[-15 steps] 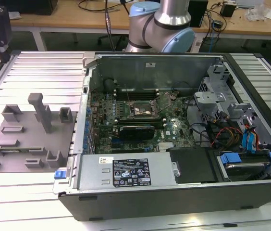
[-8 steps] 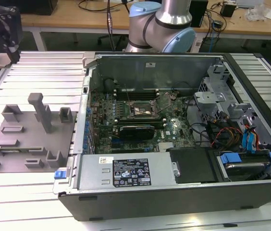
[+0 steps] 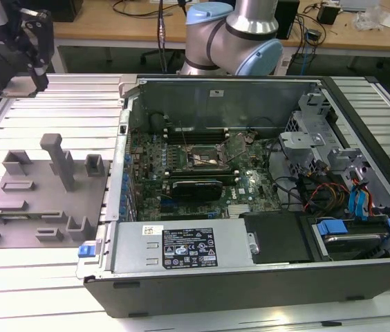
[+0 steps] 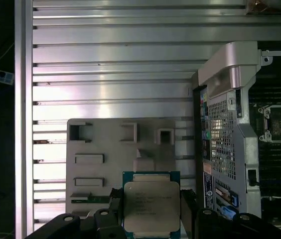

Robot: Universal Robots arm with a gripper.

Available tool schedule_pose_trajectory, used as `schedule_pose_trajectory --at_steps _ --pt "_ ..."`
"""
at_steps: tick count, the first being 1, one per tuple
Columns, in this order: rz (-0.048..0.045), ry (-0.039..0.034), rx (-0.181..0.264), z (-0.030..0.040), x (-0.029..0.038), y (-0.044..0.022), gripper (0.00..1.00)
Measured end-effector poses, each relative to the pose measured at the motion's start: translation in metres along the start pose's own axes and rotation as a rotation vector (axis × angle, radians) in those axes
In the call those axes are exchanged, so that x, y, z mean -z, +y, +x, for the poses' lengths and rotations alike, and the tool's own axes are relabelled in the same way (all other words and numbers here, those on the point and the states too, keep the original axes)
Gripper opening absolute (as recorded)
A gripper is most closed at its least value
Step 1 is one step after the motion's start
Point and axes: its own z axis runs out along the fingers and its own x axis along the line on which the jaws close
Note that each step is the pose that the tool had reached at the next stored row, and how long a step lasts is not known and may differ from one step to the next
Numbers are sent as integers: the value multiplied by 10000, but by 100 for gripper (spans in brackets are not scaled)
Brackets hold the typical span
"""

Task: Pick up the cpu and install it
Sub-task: 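Pick up the cpu and move it towards the insertion slot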

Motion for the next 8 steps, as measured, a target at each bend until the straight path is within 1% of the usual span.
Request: schedule_pose_trajectory --at_steps 2,3,8 --pt "-1 0 0 -51 -2 2 55" --pt "-1 0 0 -97 -2 3 55" --pt "-1 0 0 -249 -6 7 55"
